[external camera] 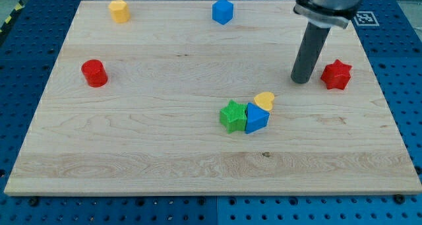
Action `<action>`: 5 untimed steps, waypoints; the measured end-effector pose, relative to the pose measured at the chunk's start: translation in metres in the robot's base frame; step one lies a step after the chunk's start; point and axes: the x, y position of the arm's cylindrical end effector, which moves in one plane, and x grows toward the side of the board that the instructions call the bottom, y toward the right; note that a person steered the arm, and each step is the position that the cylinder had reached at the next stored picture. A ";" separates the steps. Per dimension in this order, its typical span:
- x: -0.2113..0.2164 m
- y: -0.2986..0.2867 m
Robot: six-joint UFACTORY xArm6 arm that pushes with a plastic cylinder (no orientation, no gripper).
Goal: Slide the blue triangle to the bottom left
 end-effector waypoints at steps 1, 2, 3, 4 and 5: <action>-0.001 0.015; 0.000 0.029; 0.000 0.034; 0.003 0.015; 0.022 -0.014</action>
